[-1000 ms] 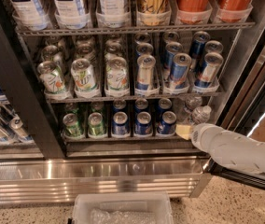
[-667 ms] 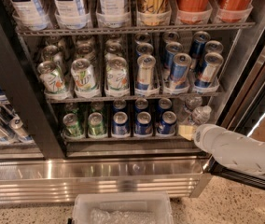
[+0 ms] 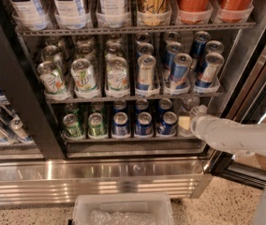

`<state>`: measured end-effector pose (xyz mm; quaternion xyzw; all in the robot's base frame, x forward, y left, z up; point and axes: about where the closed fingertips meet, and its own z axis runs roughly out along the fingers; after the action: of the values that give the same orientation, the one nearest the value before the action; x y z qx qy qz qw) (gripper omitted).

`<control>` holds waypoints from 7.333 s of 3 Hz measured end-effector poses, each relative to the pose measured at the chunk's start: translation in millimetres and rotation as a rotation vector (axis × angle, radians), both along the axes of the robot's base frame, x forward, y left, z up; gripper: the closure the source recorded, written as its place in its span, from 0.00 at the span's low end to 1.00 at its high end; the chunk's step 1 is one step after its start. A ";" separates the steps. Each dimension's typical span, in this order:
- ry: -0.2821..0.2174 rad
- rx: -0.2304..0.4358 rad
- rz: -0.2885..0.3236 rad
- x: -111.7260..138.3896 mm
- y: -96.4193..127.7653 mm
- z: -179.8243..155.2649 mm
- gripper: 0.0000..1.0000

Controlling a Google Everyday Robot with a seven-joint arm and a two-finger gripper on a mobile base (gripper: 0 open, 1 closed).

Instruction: Pick water bottle from bottom shelf of fridge

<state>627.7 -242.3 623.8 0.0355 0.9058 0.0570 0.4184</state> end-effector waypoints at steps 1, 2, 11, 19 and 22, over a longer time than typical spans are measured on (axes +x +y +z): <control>-0.001 -0.002 -0.011 7.7 -6.3 1.6 0.42; -0.002 -0.004 -0.016 12.3 -9.3 2.9 0.40; 0.051 0.030 0.046 5.4 2.4 12.6 1.00; -0.003 0.144 0.253 -25.8 43.5 101.3 1.00; 0.041 0.072 0.236 -55.1 38.1 96.1 1.00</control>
Offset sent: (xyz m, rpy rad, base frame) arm 0.0234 -0.0172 -0.0106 -0.0051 0.0017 -0.0309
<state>572.6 -204.2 719.8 -0.0551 0.9095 0.1375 0.3885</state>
